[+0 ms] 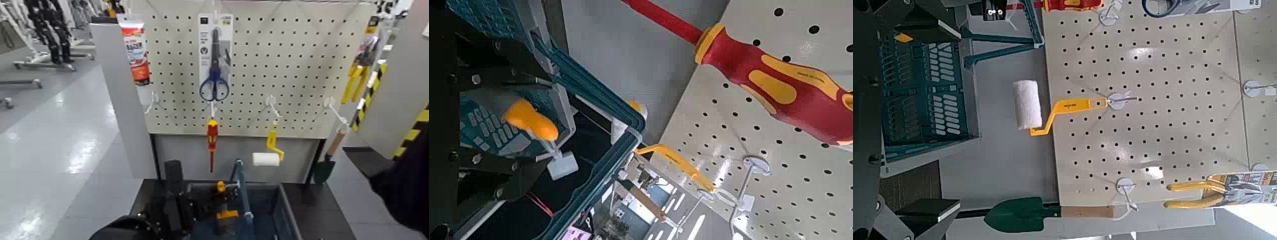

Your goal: Put the yellow paint brush into the crate.

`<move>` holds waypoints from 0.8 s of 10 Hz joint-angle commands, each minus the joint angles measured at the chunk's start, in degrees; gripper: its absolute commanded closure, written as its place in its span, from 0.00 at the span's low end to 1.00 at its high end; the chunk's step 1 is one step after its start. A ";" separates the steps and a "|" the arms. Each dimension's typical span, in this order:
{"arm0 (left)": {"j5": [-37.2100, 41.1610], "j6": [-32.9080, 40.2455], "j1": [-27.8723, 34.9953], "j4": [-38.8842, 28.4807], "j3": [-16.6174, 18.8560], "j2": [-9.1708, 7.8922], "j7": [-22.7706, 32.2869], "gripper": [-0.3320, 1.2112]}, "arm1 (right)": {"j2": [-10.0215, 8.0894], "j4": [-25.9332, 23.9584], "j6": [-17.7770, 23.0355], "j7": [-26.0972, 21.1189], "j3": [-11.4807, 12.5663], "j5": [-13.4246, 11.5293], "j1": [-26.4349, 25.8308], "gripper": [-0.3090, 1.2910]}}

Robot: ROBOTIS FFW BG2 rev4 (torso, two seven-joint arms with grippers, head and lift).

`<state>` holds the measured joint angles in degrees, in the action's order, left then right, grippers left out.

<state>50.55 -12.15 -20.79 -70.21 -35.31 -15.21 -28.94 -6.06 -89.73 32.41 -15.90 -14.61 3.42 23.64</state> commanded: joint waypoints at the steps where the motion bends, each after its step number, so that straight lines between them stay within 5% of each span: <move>1: 0.69 0.28 0.05 -0.80 -0.20 -0.09 0.47 0.29 | 0.00 -0.09 0.02 0.00 0.11 0.01 0.09 0.28; 8: -14.43 5.38 5.59 -12.23 5.87 -1.23 9.25 0.30 | 0.00 -0.09 0.02 0.00 0.20 0.19 0.18 0.28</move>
<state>37.61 -7.67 -15.45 -81.90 -29.59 -16.35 -19.65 -6.06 -89.82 32.43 -15.90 -14.41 3.58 23.83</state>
